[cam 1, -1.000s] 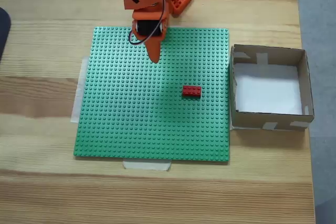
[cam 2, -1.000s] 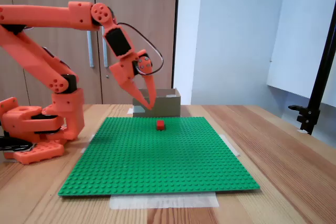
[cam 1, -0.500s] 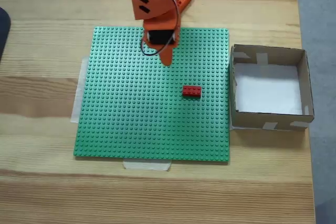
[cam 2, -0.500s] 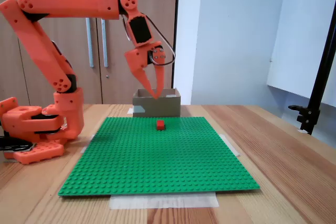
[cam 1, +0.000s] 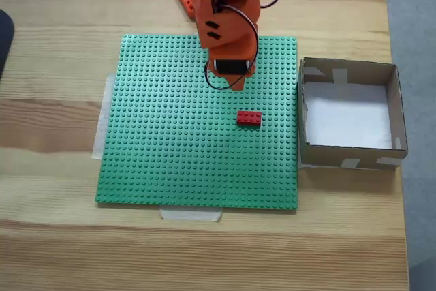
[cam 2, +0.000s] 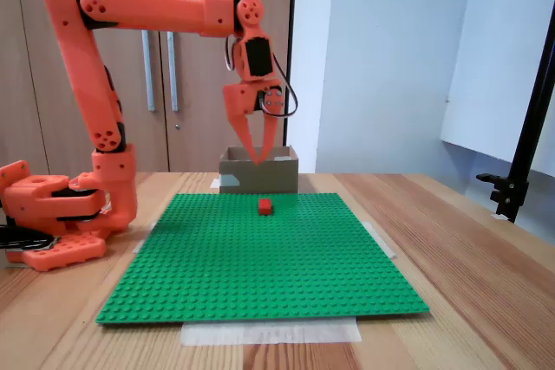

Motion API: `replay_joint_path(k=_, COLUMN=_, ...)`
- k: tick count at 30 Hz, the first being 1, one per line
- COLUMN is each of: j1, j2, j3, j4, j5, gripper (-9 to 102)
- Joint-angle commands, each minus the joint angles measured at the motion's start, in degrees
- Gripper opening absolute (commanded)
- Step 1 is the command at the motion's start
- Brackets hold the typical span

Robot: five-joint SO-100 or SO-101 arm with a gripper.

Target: Pick the red lego block and put it in the box.

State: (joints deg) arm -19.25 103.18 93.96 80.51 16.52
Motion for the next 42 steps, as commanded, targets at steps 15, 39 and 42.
replay_joint_path(k=15, j1=-1.49, j2=-11.95, j3=-4.57, j4=-1.85, j5=1.49, gripper=19)
replay_joint_path(k=39, j1=-2.72, j2=-13.18, j3=5.80, j4=-11.95, j5=3.08, gripper=26)
replay_joint_path(k=42, j1=-2.72, j2=-13.18, j3=6.42, j4=-13.18, j5=2.99, gripper=26)
